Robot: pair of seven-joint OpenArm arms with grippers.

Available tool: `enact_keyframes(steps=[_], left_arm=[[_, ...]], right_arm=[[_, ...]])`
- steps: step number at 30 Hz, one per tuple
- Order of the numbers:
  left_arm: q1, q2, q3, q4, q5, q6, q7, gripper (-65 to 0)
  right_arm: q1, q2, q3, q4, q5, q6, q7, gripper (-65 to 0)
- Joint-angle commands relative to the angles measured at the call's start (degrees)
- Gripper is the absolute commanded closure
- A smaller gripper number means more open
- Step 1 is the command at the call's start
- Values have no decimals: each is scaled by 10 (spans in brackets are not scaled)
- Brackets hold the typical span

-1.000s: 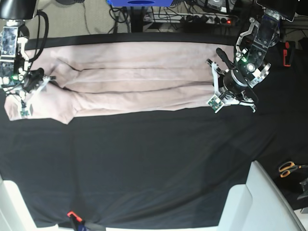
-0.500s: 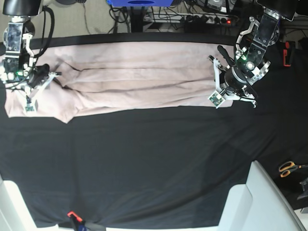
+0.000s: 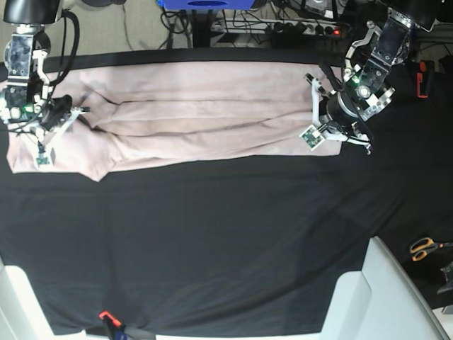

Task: Fold the T-shirt properly
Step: 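Hold the strip ends with both grippers and lay the fold flat, then open both grippers and withdraw the left gripper off the shirt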

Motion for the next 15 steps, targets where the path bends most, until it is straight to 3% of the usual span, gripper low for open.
enact_keyframes(steps=[1,3,5,10,11,13,15], left_arm=[[-4,-10,-4,10,4,6,-3,0],[-4,-11,-4,10,5,6,-2,0],[-4,-13,-4,10,5,6,8,0],[-7,-20,18,11,50,6,40,0],[-6,-19,18,11,62,6,40,-71],[-5,-18,21,11,83,6,40,-272],[-6,-17,18,11,91,6,40,-428]], right_arm=[[7,7,3,7,0,-1,3,-9],[7,6,21,7,0,-13,2,-18],[7,6,30,8,0,-28,2,-69],[7,7,32,13,0,-36,2,-314],[7,7,32,13,0,-36,2,-350],[7,7,32,13,0,-36,2,-395],[7,7,32,20,0,-36,5,-410]])
